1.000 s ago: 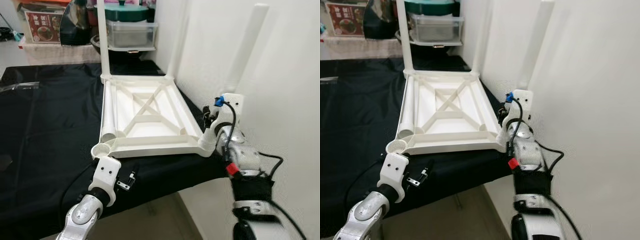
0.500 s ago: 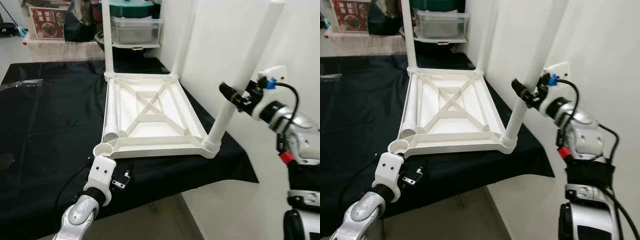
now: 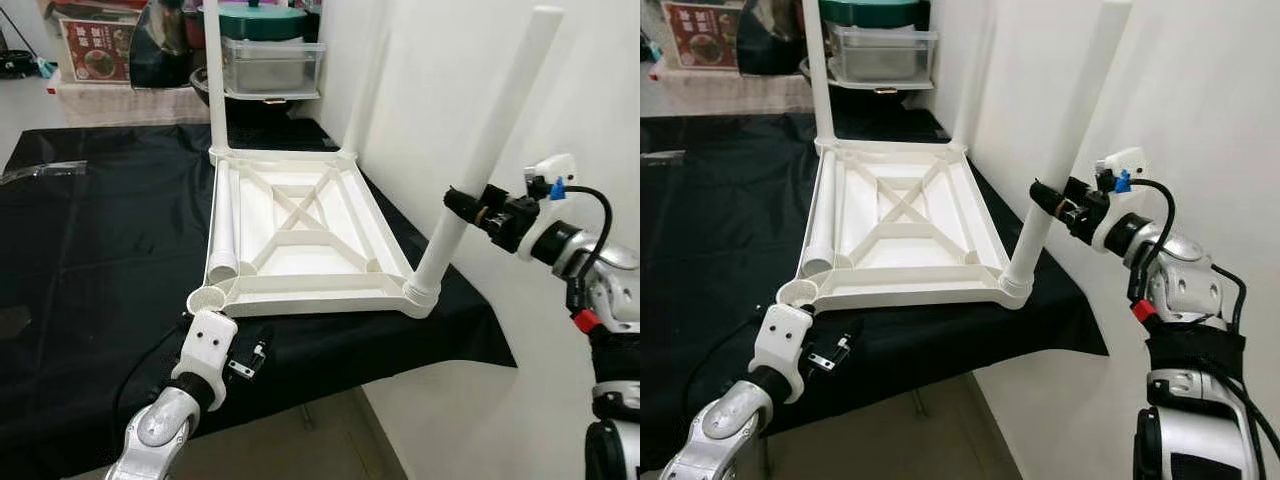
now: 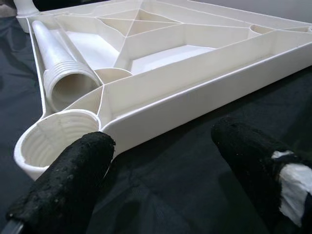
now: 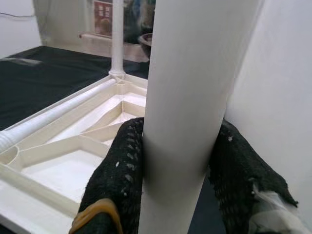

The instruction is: Building children table

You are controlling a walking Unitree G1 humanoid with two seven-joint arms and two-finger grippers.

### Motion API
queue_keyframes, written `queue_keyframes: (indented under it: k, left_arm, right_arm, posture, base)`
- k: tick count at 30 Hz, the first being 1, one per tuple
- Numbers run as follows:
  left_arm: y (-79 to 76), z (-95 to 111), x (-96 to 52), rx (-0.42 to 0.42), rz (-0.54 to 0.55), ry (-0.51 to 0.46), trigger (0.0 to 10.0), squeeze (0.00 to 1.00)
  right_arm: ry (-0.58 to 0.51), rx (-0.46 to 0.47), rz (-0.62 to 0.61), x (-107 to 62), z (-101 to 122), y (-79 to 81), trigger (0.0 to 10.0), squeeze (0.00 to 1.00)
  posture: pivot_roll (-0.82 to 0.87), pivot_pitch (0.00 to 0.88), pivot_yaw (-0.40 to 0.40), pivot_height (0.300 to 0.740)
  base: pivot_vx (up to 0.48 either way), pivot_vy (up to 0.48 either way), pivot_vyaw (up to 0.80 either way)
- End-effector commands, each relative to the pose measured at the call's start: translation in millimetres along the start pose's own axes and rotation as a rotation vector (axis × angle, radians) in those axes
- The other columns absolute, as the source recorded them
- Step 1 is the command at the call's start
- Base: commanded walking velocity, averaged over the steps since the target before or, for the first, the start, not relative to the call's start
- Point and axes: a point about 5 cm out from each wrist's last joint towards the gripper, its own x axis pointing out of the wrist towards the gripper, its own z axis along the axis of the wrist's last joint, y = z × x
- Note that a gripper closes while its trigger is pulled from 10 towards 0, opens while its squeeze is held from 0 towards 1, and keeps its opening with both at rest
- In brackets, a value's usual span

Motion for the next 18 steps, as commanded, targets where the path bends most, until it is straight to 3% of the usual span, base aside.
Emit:
queue_keyframes:
  k: [1, 2, 3, 4, 5, 7, 10, 11, 12, 13, 14, 15, 16, 17, 18]
  left_arm:
    - [-1.9, -1.1, -0.6, 0.012, -0.012, 0.011, 10.0, 0.00]
    - [-2.8, -0.9, -0.5, 0.011, -0.015, 0.011, 10.0, 0.00]
    - [-2.8, -0.9, -0.5, 0.011, -0.015, 0.011, 10.0, 0.00]
    - [-3.7, -0.7, -0.1, 0.012, -0.019, 0.010, 10.0, 0.00]
    - [-3.7, -0.7, -0.1, 0.012, -0.019, 0.010, 10.0, 0.00]
    - [-3.9, 0.8, 1.3, 0.014, -0.021, 0.007, 10.0, 0.00]
    - [-3.2, 1.6, 1.8, 0.014, -0.018, 0.005, 10.0, 0.00]
    - [-2.1, 1.6, 1.9, 0.014, -0.014, 0.005, 10.0, 0.00]
    - [-2.1, 1.6, 1.9, 0.014, -0.014, 0.005, 10.0, 0.00]
    - [-1.7, 1.3, 1.8, 0.014, -0.012, 0.005, 10.0, 0.00]
    - [-1.7, 1.3, 1.8, 0.014, -0.012, 0.005, 10.0, 0.00]
    - [-1.9, 0.8, 1.7, 0.014, -0.012, 0.006, 10.0, 0.00]
    - [-1.9, 0.8, 1.7, 0.014, -0.012, 0.006, 10.0, 0.00]
    - [-2.4, 0.3, 1.9, 0.013, -0.012, 0.007, 10.0, 0.00]
    - [-2.4, 0.3, 1.9, 0.013, -0.012, 0.007, 10.0, 0.00]
  right_arm:
    - [0.173, 0.019, -0.142, 0.8, -33.8, -3.3, 0.0, 0.00]
    - [0.205, 0.033, -0.296, 4.9, -39.6, -5.1, 0.0, 0.00]
    - [0.205, 0.033, -0.296, 4.9, -39.6, -5.1, 0.0, 0.00]
    - [0.205, 0.063, -0.472, 6.8, -46.3, -3.2, 0.0, 0.00]
    - [0.205, 0.063, -0.472, 6.8, -46.3, -3.2, 0.0, 0.00]
    - [0.239, 0.161, -0.736, 1.3, -67.7, 8.9, 0.0, 0.00]
    - [0.257, 0.192, -0.795, -1.4, -75.2, 16.2, 0.0, 0.00]
    - [0.275, 0.196, -0.807, -1.0, -80.0, 27.6, 0.0, 0.00]
    - [0.275, 0.196, -0.807, -1.0, -80.0, 27.6, 0.0, 0.00]
    - [0.297, 0.192, -0.784, 1.9, -82.8, 41.3, 0.0, 0.00]
    - [0.297, 0.192, -0.784, 1.9, -82.8, 41.3, 0.0, 0.00]
    - [0.319, 0.189, -0.742, 6.4, -84.6, 54.1, 0.0, 0.00]
    - [0.319, 0.189, -0.742, 6.4, -84.6, 54.1, 0.0, 0.00]
    - [0.313, 0.170, -0.690, 11.7, -81.7, 64.6, 7.8, 0.00]
    - [0.313, 0.170, -0.690, 11.7, -81.7, 64.6, 7.8, 0.00]
  posture:
    - [0.03, 0.000, -0.120, 0.740]
    - [0.03, 0.000, -0.115, 0.740]
    - [0.03, 0.000, -0.115, 0.740]
    - [0.03, 0.000, -0.115, 0.740]
    - [0.03, 0.000, -0.115, 0.740]
    - [0.04, 0.000, -0.126, 0.740]
    - [0.04, 0.000, -0.126, 0.740]
    - [0.04, 0.000, -0.126, 0.740]
    - [0.04, 0.000, -0.126, 0.740]
    - [0.04, 0.000, -0.129, 0.740]
    - [0.04, 0.000, -0.129, 0.740]
    - [0.04, 0.000, -0.131, 0.740]
    - [0.04, 0.000, -0.131, 0.740]
    - [0.03, 0.000, -0.132, 0.740]
    - [0.03, 0.000, -0.132, 0.740]
  base:
    - [0.000, 0.000, 0.00]
    - [0.000, 0.000, 0.00]
    - [0.000, 0.000, 0.00]
    - [0.000, 0.000, 0.00]
    - [0.000, 0.000, 0.00]
    - [0.000, 0.000, 0.00]
    - [0.000, 0.000, 0.00]
    - [0.000, 0.000, 0.00]
    - [0.000, 0.000, 0.00]
    - [0.000, 0.000, 0.00]
    - [0.000, 0.000, 0.00]
    - [0.000, 0.000, 0.00]
    - [0.000, 0.000, 0.00]
    - [0.000, 0.000, 0.00]
    - [0.000, 0.000, 0.00]
